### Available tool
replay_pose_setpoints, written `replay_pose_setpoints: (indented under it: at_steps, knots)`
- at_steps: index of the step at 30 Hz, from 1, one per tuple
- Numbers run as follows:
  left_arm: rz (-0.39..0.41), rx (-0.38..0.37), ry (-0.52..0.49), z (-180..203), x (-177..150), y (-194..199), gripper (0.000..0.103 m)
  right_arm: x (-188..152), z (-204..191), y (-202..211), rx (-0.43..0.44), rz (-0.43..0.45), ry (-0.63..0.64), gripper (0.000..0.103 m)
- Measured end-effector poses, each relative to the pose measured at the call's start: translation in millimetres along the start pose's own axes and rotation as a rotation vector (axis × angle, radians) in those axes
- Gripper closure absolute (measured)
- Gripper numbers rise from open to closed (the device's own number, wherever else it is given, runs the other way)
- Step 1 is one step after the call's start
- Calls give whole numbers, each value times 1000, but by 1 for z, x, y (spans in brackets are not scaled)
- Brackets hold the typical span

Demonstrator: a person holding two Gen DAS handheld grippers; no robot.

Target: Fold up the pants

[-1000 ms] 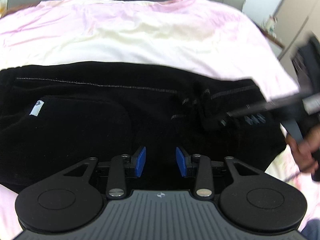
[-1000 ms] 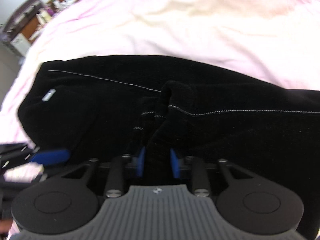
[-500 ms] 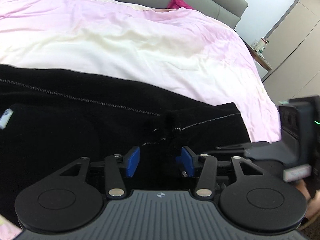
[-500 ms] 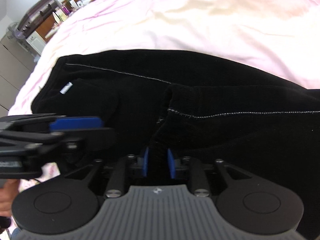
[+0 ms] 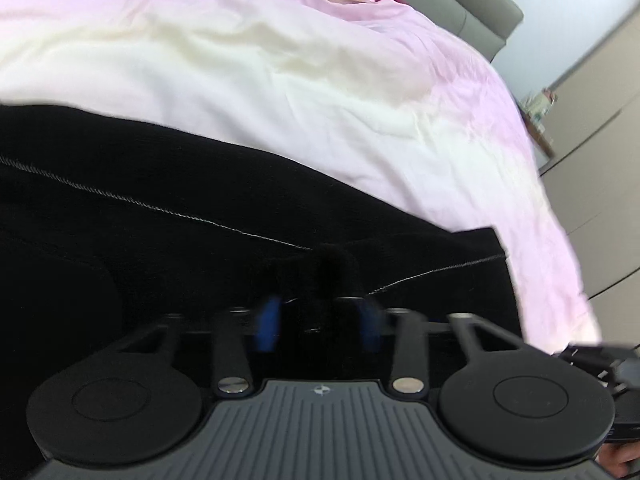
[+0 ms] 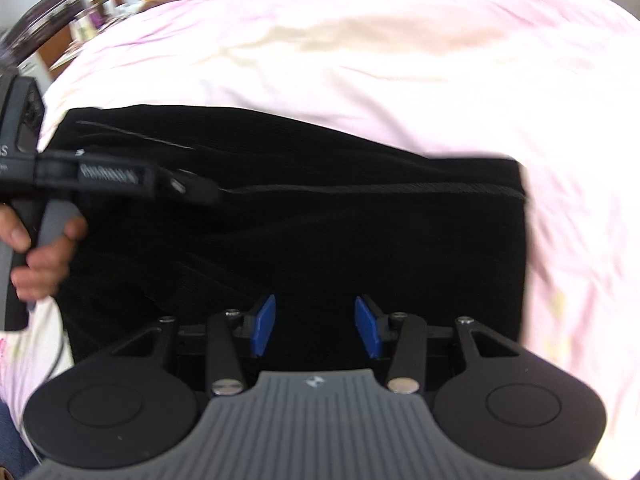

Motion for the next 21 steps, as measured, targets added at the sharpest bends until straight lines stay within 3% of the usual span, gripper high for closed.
replay_pose_setpoints:
  at_steps: [3, 6, 9, 11, 17, 21]
  knots:
    - [43, -6, -31, 11, 2, 12, 75, -21, 30, 12, -49, 13, -27, 62]
    - [103, -16, -175, 49, 9, 32, 76, -37, 59, 25, -90, 35, -58, 62]
    - [140, -33, -300, 87, 25, 48, 76, -44, 80, 38, -111, 58, -79, 72]
    - [116, 5, -345, 98, 35, 46, 76, -40, 90, 42, -122, 88, -79, 77]
    - [-1, 152, -306, 58, 35, -4, 76, -2, 110, 27, -134, 204, -113, 88]
    - [-12, 168, -238, 32, 33, -21, 76, 14, 144, 3, -143, 185, -110, 90]
Point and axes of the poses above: each gripper's, at about its wrist camera, not at the fingertips, and y roughly against the way its jaws point, z to its right, x to its top, the point moved 3 cm from there along -y, roughly the way its jaws point, and after that the axes turned 7 degrees about y, right-handed, at the moved point
